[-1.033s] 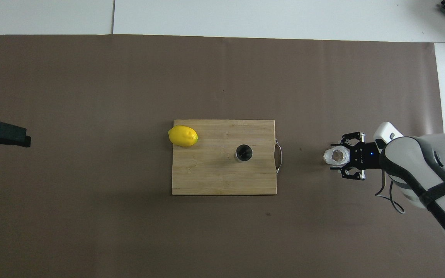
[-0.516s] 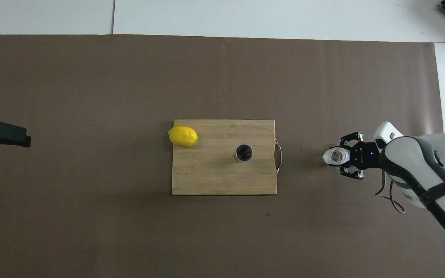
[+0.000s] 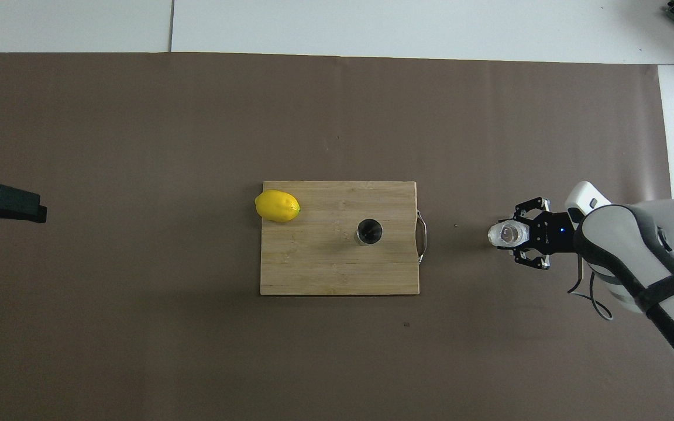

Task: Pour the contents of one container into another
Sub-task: 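Lift the white cup with the right gripper over the steel cup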

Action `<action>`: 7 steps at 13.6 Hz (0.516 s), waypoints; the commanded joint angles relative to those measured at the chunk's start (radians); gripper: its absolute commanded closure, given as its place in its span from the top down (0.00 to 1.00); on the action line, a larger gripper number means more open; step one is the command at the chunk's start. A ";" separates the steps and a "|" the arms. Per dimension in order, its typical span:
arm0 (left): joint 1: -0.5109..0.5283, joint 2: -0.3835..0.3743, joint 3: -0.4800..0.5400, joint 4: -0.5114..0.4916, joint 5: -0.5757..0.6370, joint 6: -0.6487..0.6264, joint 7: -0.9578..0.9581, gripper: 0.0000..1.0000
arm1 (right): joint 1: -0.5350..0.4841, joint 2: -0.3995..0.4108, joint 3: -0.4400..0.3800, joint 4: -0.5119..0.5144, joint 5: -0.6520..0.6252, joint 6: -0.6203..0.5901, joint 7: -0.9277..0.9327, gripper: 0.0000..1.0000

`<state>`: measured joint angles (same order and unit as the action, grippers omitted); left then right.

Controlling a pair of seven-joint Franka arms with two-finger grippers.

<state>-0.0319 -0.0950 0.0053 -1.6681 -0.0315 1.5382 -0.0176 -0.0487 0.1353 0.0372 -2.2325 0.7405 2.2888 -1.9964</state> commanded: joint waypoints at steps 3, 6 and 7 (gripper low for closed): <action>0.007 -0.015 -0.007 -0.007 0.016 -0.012 0.002 1.00 | 0.084 -0.045 0.009 0.034 -0.021 0.023 0.161 0.00; 0.007 -0.015 -0.007 -0.007 0.016 -0.012 0.002 1.00 | 0.139 -0.048 0.009 0.073 -0.126 0.023 0.261 0.00; 0.007 -0.015 -0.007 -0.007 0.016 -0.012 0.002 1.00 | 0.153 -0.052 0.009 0.085 -0.166 0.023 0.309 0.00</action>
<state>-0.0319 -0.0950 0.0053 -1.6681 -0.0315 1.5382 -0.0176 0.0826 0.0956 0.0423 -2.1678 0.6413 2.2979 -1.7712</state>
